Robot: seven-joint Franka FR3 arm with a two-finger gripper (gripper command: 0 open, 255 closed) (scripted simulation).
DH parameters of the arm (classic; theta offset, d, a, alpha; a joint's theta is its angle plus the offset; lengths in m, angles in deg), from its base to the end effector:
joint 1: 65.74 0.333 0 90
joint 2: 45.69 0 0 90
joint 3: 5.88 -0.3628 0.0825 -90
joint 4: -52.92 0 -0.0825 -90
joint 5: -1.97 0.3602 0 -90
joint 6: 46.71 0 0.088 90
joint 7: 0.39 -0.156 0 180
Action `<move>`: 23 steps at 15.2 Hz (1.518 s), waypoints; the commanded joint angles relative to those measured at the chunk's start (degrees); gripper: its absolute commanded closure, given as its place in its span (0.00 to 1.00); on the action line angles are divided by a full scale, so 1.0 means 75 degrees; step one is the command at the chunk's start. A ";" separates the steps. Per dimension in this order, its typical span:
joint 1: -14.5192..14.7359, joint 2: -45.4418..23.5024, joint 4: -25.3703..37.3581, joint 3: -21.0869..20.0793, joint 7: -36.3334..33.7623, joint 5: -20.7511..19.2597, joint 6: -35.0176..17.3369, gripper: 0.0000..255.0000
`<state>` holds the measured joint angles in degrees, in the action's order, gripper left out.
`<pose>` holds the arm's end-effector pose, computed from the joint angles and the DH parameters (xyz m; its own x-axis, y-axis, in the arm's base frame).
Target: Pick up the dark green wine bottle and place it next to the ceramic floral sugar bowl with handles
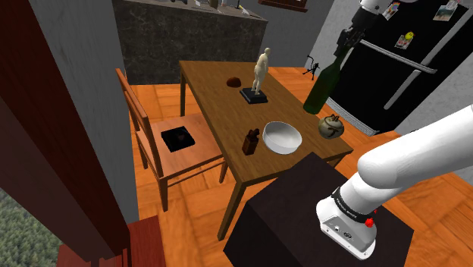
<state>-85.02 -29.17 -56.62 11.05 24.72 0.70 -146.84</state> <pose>0.3506 -0.2834 0.6173 0.9750 -0.1821 0.1271 -0.1827 -0.9831 -0.0075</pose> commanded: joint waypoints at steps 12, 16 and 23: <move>-0.0043 0.0108 -0.1432 0.0051 0.0046 -0.0044 -0.1334 1.00; -0.0051 0.0079 -0.1816 0.0075 0.0069 -0.0043 -0.1746 1.00; -0.0058 -0.0039 -0.2428 0.0126 0.0124 -0.0022 -0.2472 1.00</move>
<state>-85.45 -29.32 -74.18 11.93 25.56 0.51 -164.53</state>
